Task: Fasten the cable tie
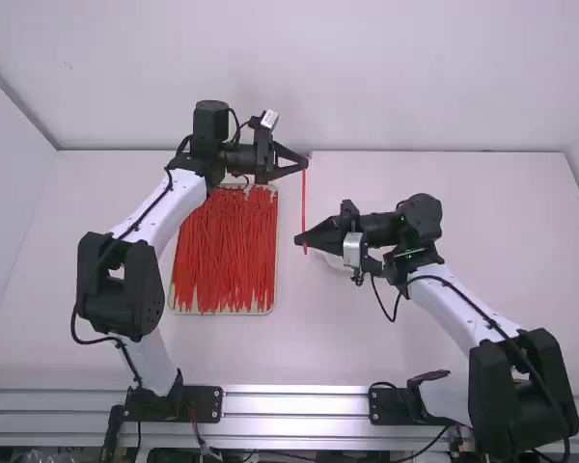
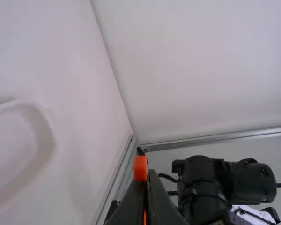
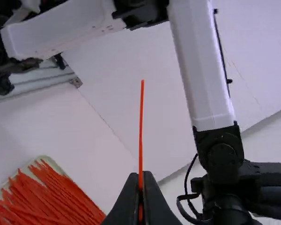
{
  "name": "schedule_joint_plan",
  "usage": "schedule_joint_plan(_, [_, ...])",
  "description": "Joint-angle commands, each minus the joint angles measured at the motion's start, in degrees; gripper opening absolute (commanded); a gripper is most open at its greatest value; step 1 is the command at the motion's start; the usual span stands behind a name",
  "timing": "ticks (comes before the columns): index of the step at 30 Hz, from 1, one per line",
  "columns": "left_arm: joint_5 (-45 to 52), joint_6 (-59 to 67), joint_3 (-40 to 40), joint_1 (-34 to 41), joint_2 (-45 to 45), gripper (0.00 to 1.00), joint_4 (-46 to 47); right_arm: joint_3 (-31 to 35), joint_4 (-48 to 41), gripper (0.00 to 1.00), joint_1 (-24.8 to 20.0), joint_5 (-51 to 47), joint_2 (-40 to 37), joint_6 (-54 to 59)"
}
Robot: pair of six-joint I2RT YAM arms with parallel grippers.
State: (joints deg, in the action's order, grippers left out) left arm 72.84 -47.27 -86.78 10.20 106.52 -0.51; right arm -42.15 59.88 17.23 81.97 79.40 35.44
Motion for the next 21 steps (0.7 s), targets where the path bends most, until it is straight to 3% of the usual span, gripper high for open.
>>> schedule_joint_plan(1, [1.51, 0.85, -1.01, 0.33, -0.11, 0.02, -0.33, -3.21, 0.15, 0.00, 0.09, -2.21, 0.07, -11.21])
schedule_joint_plan(8, [1.49, 2.62, -0.90, 0.33, -0.11, 0.02, 0.07, -5.73, 0.50, 0.00, 0.07, -8.72, 0.07, -23.69])
schedule_joint_plan(16, [1.27, 10.10, -0.90, -0.42, -0.11, 0.02, -3.21, -6.64, 6.32, 0.00, 0.07, -17.70, 0.07, -50.99])
schedule_joint_plan(21, [1.31, 15.69, -0.90, -1.27, -0.11, 0.01, -10.34, -6.64, 7.37, 0.00, 0.07, -21.22, 0.07, -66.29])
